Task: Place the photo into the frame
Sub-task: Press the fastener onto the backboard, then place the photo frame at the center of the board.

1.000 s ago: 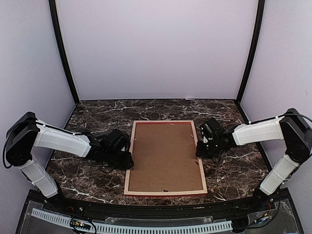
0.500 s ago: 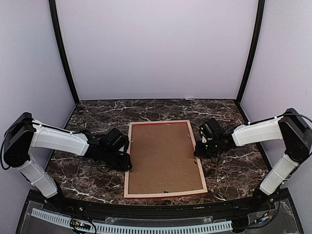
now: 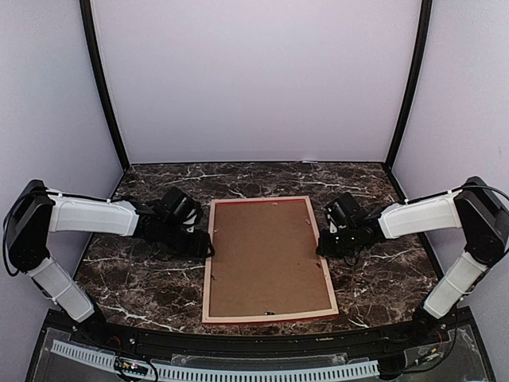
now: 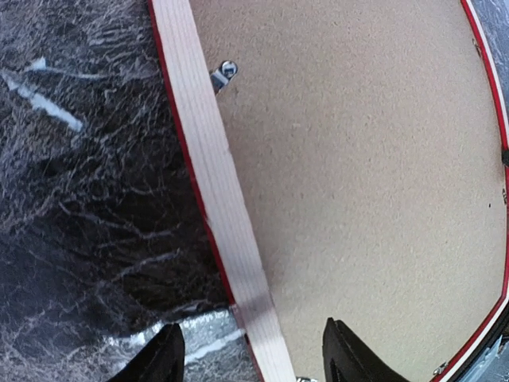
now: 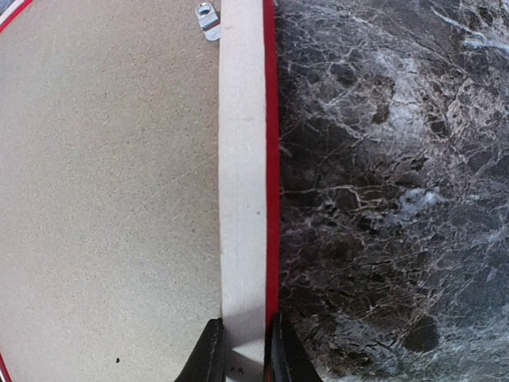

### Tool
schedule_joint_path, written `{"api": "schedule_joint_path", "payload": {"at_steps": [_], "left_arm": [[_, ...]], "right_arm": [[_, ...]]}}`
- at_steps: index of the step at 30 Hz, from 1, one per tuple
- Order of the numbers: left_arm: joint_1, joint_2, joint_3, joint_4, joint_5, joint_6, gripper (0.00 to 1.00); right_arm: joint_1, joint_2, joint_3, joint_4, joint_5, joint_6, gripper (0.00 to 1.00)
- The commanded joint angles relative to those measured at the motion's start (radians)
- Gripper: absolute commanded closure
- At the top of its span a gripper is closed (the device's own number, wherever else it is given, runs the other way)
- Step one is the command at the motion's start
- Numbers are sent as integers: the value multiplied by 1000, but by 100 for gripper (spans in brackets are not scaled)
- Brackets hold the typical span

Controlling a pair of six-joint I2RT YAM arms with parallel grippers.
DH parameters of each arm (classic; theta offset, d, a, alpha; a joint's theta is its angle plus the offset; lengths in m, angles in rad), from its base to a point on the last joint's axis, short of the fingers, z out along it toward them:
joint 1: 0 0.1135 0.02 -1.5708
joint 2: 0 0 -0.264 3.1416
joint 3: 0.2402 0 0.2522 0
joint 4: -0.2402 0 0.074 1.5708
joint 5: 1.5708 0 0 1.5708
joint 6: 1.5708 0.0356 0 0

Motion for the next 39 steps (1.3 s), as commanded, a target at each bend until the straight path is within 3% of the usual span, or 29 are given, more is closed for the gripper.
{"api": "schedule_joint_path", "payload": {"at_steps": [1,8,16,19,22,31,39], "left_arm": [[15,71,72,-6,10,74,39],[18,187,148,-21,-12,111,42],[18,209,157,-18,-23,129,65],[16,194,142,-15,-25,128,78],[17,163,118,-14,-35,117,85],[6,132,76,4,-70,53,87],[-23,142,63,12,-123,-22,88]], "right_arm": [[4,22,-34,-36,-56,34,84],[16,12,-50,-26,-62,59,84],[78,-22,-88,-2,-76,130,85],[101,-52,-90,-15,-77,156,85],[104,-95,-69,-68,-51,151,78],[104,-140,59,-260,-10,15,45],[119,-167,5,-301,-103,-37,40]]}}
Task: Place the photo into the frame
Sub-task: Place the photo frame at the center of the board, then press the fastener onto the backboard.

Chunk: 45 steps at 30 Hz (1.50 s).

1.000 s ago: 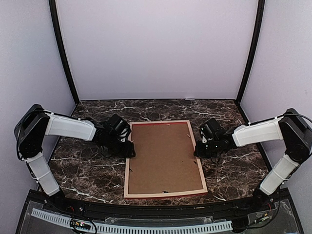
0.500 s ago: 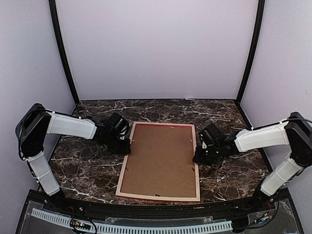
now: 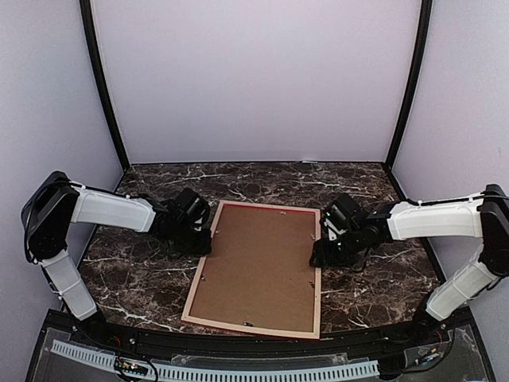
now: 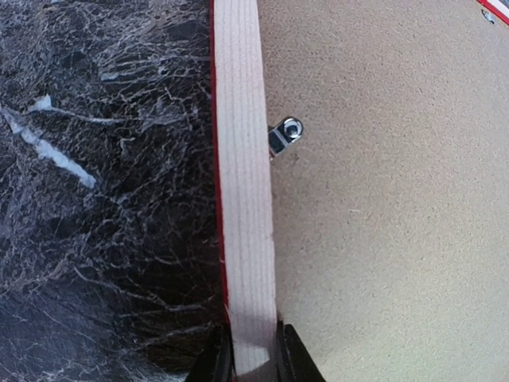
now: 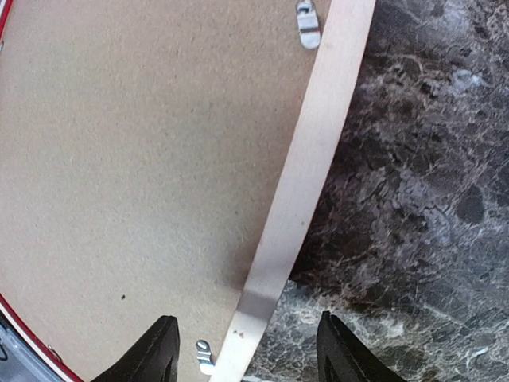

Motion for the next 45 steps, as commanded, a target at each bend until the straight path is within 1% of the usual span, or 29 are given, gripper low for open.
{"api": "schedule_joint_path", "payload": {"at_steps": [1,5,9,18,25,41,45], "left_arm": [[-24,-18,-34,-13,-14,-49,89],[-27,-20,-41,-15,-26,-57,89],[-27,-21,-40,-20,-33,-55,89],[-27,-13,-30,-19,-29,-51,89],[-27,-4,-29,-15,-18,-47,88],[-30,2,-35,-9,-10,-42,89],[-33,3,-35,-8,-8,-40,89]], "right_arm": [[19,-48,-49,-40,-48,-36,40],[35,-62,-72,-22,-61,-33,40],[65,-33,-50,-26,-57,-42,40],[115,60,10,-80,-5,-75,46],[127,80,14,-85,15,-76,53],[130,119,28,-77,20,-105,75],[128,128,42,-83,24,-122,77]]}}
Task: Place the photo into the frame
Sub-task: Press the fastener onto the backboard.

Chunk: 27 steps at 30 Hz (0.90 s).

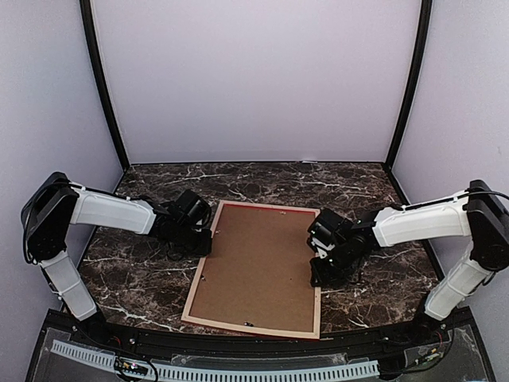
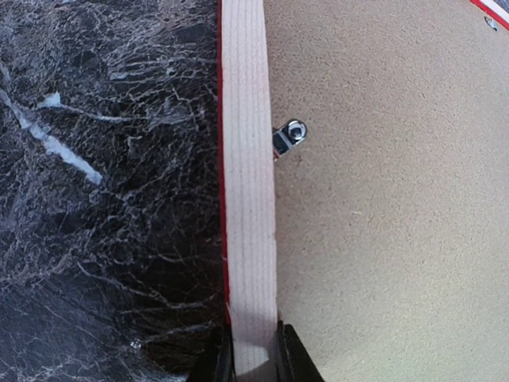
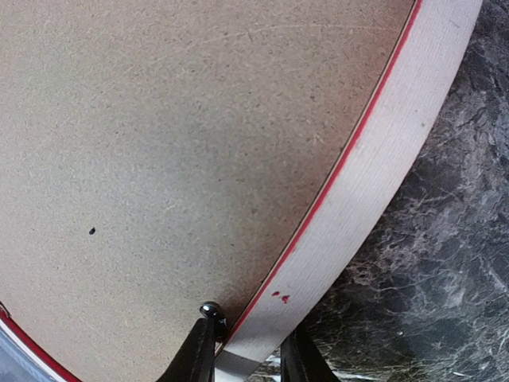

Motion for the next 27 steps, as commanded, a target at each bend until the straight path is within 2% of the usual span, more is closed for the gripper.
{"api": "schedule_joint_path", "payload": {"at_steps": [1,3,8,11,20,27], "left_arm": [[-14,8,-24,-24,35,-3,89],[-16,6,-24,-24,35,-4,89],[-19,2,-24,-24,27,-13,89],[-21,-2,-26,-24,17,-25,88],[-23,-10,-14,-25,9,-26,87],[-23,-5,-7,-26,12,-19,87]], "right_arm": [[6,41,20,21,27,-53,77],[5,43,28,22,20,-58,73],[-6,29,50,38,-9,-52,51],[-29,23,66,51,-11,-47,44],[-199,111,128,124,22,-28,39],[-272,210,222,171,18,-21,37]]}}
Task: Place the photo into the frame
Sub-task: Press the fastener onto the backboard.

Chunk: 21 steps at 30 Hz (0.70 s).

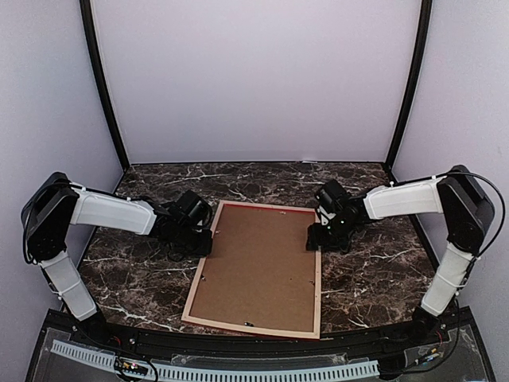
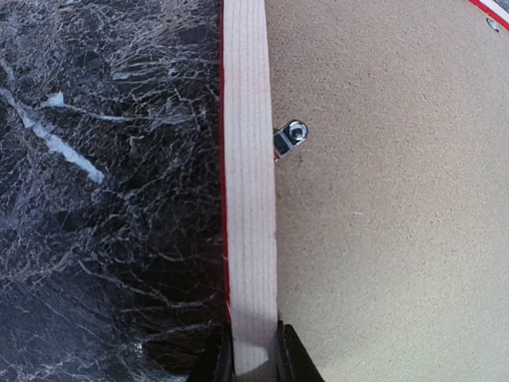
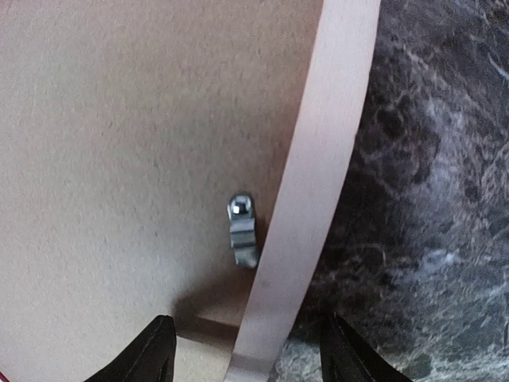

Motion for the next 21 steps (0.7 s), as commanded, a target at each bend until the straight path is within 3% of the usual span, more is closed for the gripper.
{"api": "schedule_joint_path", "payload": {"at_steps": [1,14,21], "left_arm": [[-13,-4,-7,-25,31,-8,87],[-13,3,-11,-17,36,-1,87],[-12,0,-7,-19,35,2,87]], "right_arm": [[-34,48,68,67,-4,11,37],[-75,139,137,84,-24,26,45],[-79,125,140,56,-37,-59,53]]}}
